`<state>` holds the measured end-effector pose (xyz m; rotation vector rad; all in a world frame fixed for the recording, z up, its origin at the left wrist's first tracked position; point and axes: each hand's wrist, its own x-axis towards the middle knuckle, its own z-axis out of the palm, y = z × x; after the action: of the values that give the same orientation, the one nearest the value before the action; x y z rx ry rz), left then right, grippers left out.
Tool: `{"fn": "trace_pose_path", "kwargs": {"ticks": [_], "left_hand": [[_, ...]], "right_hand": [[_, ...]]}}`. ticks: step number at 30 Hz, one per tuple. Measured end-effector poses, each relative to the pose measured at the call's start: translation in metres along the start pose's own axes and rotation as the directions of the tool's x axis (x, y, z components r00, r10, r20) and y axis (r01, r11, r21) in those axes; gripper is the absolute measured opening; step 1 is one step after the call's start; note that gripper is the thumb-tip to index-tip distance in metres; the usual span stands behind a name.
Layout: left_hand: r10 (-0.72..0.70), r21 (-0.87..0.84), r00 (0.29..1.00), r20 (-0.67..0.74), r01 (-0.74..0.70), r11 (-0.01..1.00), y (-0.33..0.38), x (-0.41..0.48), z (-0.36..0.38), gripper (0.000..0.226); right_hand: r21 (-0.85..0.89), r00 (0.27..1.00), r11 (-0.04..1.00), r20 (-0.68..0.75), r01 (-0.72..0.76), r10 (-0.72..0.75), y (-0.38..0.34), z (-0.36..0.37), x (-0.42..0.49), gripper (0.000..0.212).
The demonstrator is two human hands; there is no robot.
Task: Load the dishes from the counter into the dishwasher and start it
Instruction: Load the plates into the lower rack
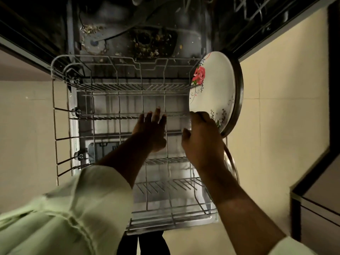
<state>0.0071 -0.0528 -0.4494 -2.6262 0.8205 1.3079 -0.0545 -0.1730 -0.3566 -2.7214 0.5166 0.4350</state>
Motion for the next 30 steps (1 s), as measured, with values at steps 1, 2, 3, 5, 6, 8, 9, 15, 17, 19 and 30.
{"fn": "trace_pose_path", "kwargs": {"ticks": [1,2,3,5,6,8,9,15,17,19,30], "left_hand": [[0.001,-0.018,0.999,-0.036,-0.002,1.000,-0.003,-0.006,0.004,0.087],[-0.001,-0.023,0.997,-0.072,-0.001,1.000,-0.008,-0.013,0.007,0.085],[-0.010,-0.036,0.994,-0.108,0.006,0.999,-0.012,-0.021,0.011,0.082],[-0.046,-0.089,0.987,-0.154,0.032,0.996,-0.022,-0.037,0.017,0.080],[-0.061,-0.114,0.984,-0.166,0.042,0.993,-0.026,-0.045,0.018,0.079],[-0.080,-0.150,0.979,-0.189,0.052,0.987,-0.035,-0.063,0.019,0.078],[-0.085,-0.165,0.976,-0.202,0.052,0.985,-0.038,-0.070,0.018,0.077],[-0.093,-0.218,0.962,-0.257,0.036,0.975,-0.056,-0.131,0.008,0.073],[-0.116,-0.227,0.956,-0.269,0.054,0.972,-0.059,-0.154,0.003,0.073],[-0.143,-0.246,0.953,-0.267,0.076,0.966,-0.059,-0.179,-0.002,0.074],[-0.343,-0.345,0.883,-0.320,0.228,0.911,-0.055,-0.374,-0.029,0.072]], "right_hand": [[0.006,0.999,1.000,0.031,0.023,-0.023,-0.004,0.006,-0.002,0.048],[0.008,0.998,0.999,0.051,0.041,-0.042,-0.008,0.011,-0.005,0.050],[0.007,0.997,0.999,0.065,0.051,-0.052,-0.011,0.016,-0.007,0.051],[-0.002,0.995,0.998,0.079,0.057,-0.056,-0.018,0.024,-0.013,0.053],[-0.007,0.995,0.998,0.081,0.062,-0.061,-0.020,0.026,-0.016,0.054],[-0.013,0.994,0.997,0.078,0.079,-0.078,-0.027,0.028,-0.023,0.056],[-0.022,0.993,0.996,0.090,0.083,-0.081,-0.029,0.028,-0.026,0.057],[-0.062,0.969,0.995,0.237,0.084,-0.067,-0.055,0.005,-0.056,0.061],[-0.057,0.960,0.996,0.276,0.072,-0.053,-0.069,-0.011,-0.070,0.063],[-0.052,0.964,0.994,0.251,0.099,-0.083,-0.083,-0.027,-0.084,0.064],[0.031,0.951,0.966,0.172,0.257,-0.259,-0.158,-0.115,-0.184,0.077]]}}
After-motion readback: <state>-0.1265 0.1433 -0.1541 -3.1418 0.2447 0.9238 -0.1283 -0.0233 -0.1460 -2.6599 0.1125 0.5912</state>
